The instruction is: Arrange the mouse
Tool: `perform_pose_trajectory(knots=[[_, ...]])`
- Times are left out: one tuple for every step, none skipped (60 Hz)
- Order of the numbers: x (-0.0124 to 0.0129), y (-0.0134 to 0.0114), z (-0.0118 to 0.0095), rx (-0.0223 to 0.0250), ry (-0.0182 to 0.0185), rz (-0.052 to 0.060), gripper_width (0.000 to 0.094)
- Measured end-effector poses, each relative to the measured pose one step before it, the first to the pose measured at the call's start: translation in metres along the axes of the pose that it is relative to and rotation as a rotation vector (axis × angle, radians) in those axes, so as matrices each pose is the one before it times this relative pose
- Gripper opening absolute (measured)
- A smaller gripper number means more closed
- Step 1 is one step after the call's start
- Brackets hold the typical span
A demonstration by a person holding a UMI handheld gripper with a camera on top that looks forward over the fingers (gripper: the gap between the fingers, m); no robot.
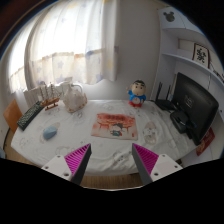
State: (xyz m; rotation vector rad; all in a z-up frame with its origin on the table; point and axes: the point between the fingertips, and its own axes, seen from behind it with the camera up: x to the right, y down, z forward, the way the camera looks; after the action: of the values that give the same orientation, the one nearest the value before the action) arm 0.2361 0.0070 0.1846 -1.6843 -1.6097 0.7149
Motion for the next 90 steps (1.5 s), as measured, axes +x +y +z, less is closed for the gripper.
perform_pose_trajectory(knots=[[-0.00018,-0.00010,0.00034,0.00072,-0.00121,0.0013,0.0844],[-0.00016,-0.00001,0.00057,0.00044,-0.00079,0.0023,0.0843],[-0.00015,0.00009,0.00057,-0.00037,-0.00015,0.0019,0.0843],[0.00018,0.00046,0.00076,-0.00078,0.00060,0.0014,0.0846],[0.00020,0.00037,0.00083,-0.00059,0.00155,0.0014,0.0844],[0.00037,0.00051,0.00099,-0.00043,0.00161,0.0007,0.0844],[0.00010,0.00055,0.00075,-0.00055,0.00174,0.0004,0.0844],[-0.00036,0.00096,0.00029,0.00156,0.00252,0.0012,0.0844],[0.00001,0.00009,0.00087,-0.00106,0.00084,0.0002,0.0844],[-0.00060,0.00045,0.00053,0.00011,0.00067,0.0002,0.0844],[-0.00086,0.00049,0.00040,0.00039,0.00011,-0.0004,0.0845],[-0.00092,0.00070,0.00050,0.00046,-0.00022,-0.0007,0.0844],[-0.00103,0.00054,0.00057,0.00039,-0.00051,-0.0011,0.0844],[-0.00111,0.00041,0.00036,0.00085,-0.00044,-0.0013,0.0846],[-0.00071,0.00028,0.00035,0.00121,-0.00009,-0.0017,0.0846],[-0.00053,0.00064,0.00060,0.00191,0.00083,-0.0020,0.0846],[-0.00041,0.00051,0.00045,0.00102,0.00169,-0.0023,0.0843],[-0.00053,0.00091,0.00041,0.00087,0.00241,-0.0011,0.0843],[-0.00090,0.00108,0.00029,0.00044,0.00241,-0.0008,0.0843],[-0.00108,0.00126,0.00033,-0.00039,0.00215,-0.0004,0.0843],[-0.00159,0.00131,0.00015,-0.00045,0.00146,0.0003,0.0844],[-0.00181,0.00151,0.00038,-0.00054,0.00051,0.0009,0.0843],[-0.00219,0.00162,0.00017,-0.00087,0.00009,0.0022,0.0841],[-0.00223,0.00165,0.00055,-0.00122,-0.00071,0.0023,0.0843],[-0.00266,0.00174,0.00046,-0.00230,-0.00119,0.0018,0.0842],[-0.00322,0.00205,0.00076,-0.00222,-0.00225,0.0010,0.0842],[-0.00315,0.00210,0.00061,-0.00223,-0.00223,0.0001,0.0841],[-0.00314,0.00183,0.00065,-0.00189,-0.00205,-0.0007,0.0845],[-0.00322,0.00180,0.00073,-0.00164,-0.00135,-0.0015,0.0845],[-0.00343,0.00171,0.00051,-0.00172,-0.00088,-0.0025,0.0845],[-0.00346,0.00138,0.00052,-0.00121,-0.00134,-0.0028,0.0844],[-0.00390,0.00116,0.00039,-0.00083,-0.00183,-0.0031,0.0844],[-0.00404,0.00111,0.00033,-0.00027,-0.00259,-0.0029,0.0846],[-0.00433,0.00099,0.00052,0.00003,-0.00322,-0.0028,0.0846],[-0.00456,0.00045,0.00048,0.00032,-0.00386,-0.0030,0.0846],[-0.00470,0.00039,0.00050,0.00083,-0.00364,-0.0022,0.0846],[-0.00476,0.00039,0.00062,0.00055,-0.00335,-0.0019,0.0846],[-0.00477,0.00035,0.00077,0.00104,-0.00244,-0.0018,0.0845],[-0.00514,0.00037,0.00069,0.00099,-0.00252,-0.0021,0.0845],[-0.00526,0.00071,0.00053,0.00107,-0.00280,-0.0027,0.0845],[-0.00517,0.00040,0.00061,0.00080,-0.00299,-0.0023,0.0845],[-0.00581,0.00044,0.00098,0.00099,-0.00311,-0.0019,0.0846],[-0.00600,0.00059,0.00062,0.00054,-0.00373,-0.0018,0.0846],[-0.00620,0.00029,0.00081,0.00081,-0.00439,-0.0013,0.0847],[-0.00716,-0.00002,0.00030,0.00121,-0.00210,-0.0012,0.0847],[-0.00548,0.00027,0.00108,0.00152,-0.00633,-0.0008,0.0845],[-0.00622,0.00015,0.00080,0.00124,-0.00401,-0.0012,0.0846],[-0.00725,-0.00002,0.00078,0.00088,-0.00177,-0.0018,0.0846],[-0.00576,0.00054,0.00149,0.00048,-0.00706,-0.0011,0.0845],[-0.00676,0.00055,0.00094,0.00032,-0.00483,-0.0010,0.0846],[-0.00798,-0.00006,0.00071,0.00104,-0.00274,-0.0005,0.0846],[-0.00706,0.00015,0.00093,0.00134,-0.00541,0.0004,0.0846],[-0.00710,0.00031,0.00084,0.00096,-0.00574,-0.0003,0.0845],[-0.00750,0.00043,0.00100,0.00099,-0.00566,-0.0003,0.0845],[-0.00741,0.00048,0.00106,0.00034,-0.00571,-0.0011,0.0845],[-0.00773,0.00057,0.00119,-0.00015,-0.00542,-0.0014,0.0845],[-0.00768,0.00060,0.00147,0.00009,-0.00571,-0.0009,0.0845],[-0.00782,0.00021,0.00190,0.00115,-0.00622,0.0000,0.0843],[-0.00756,0.00024,0.00156,-0.00006,-0.00571,-0.0001,0.0843],[-0.00796,0.00007,0.00134,0.00026,-0.00632,0.0001,0.0843],[-0.00789,0.00039,0.00161,-0.00004,-0.00668,0.0005,0.0842],[-0.00849,0.00066,0.00167,-0.00027,-0.00725,0.0008,0.0844],[-0.00845,0.00032,0.00151,-0.00054,-0.00765,0.0012,0.0845],[-0.00790,0.00015,0.00123,0.00013,-0.00736,0.0019,0.0845],[-0.00773,-0.00023,0.00158,0.00137,-0.00662,0.0016,0.0845],[-0.00794,0.00096,0.00266,0.00163,-0.00590,0.0005,0.0844],[-0.00799,-0.00018,0.00216,0.00031,-0.00640,0.0005,0.0844],[-0.00758,-0.00003,0.00173,0.00050,-0.00674,0.0013,0.0845],[-0.00739,-0.00044,0.00159,0.00276,-0.00682,0.0029,0.0844],[-0.00707,-0.00092,0.00198,0.00472,-0.00740,0.0036,0.0845],[-0.00670,-0.00082,0.00190,0.00503,-0.00747,0.0033,0.0844],[-0.00602,-0.00092,0.00207,0.00317,-0.00597,0.0014,0.0846],[-0.00538,-0.00041,0.00225,0.00334,-0.00409,0.0011,0.0846],[-0.00412,0.00009,0.00237,0.00167,-0.00165,-0.0006,0.0849],[-0.00320,0.00048,0.00250,0.00079,0.00110,-0.0018,0.0851],[-0.00289,0.00043,0.00251,0.00037,0.00308,-0.0020,0.0853],[-0.00238,0.00042,0.00278,0.00047,0.00391,-0.0020,0.0853],[-0.00216,0.00026,0.00289,0.00083,0.00488,-0.0014,0.0853],[-0.00253,-0.00001,0.00294,0.00123,0.00317,-0.0002,0.0852],[-0.00200,0.00050,0.00356,0.00036,0.00348,-0.0013,0.0851],[-0.00186,0.00033,0.00316,0.00060,0.00219,-0.0003,0.0851],[-0.00210,0.00062,0.00314,0.00023,0.00148,0.0007,0.0853],[-0.00220,0.00061,0.00335,-0.00026,0.00090,0.0006,0.0853],[-0.00185,0.00046,0.00320,0.00054,0.00093,0.0010,0.0852],[-0.00174,0.00053,0.00325,0.00079,0.00094,0.0004,0.0852],[-0.00149,0.00035,0.00357,0.00108,0.00141,0.0006,0.0853],[-0.00145,0.00048,0.00360,0.00045,0.00147,-0.0001,0.0854],[-0.00105,0.00047,0.00372,0.00014,0.00203,-0.0006,0.0852],[-0.00095,0.00060,0.00379,-0.00003,0.00260,-0.0013,0.0852],[-0.00091,0.00085,0.00338,0.00091,0.00213,-0.0004,0.0851]])
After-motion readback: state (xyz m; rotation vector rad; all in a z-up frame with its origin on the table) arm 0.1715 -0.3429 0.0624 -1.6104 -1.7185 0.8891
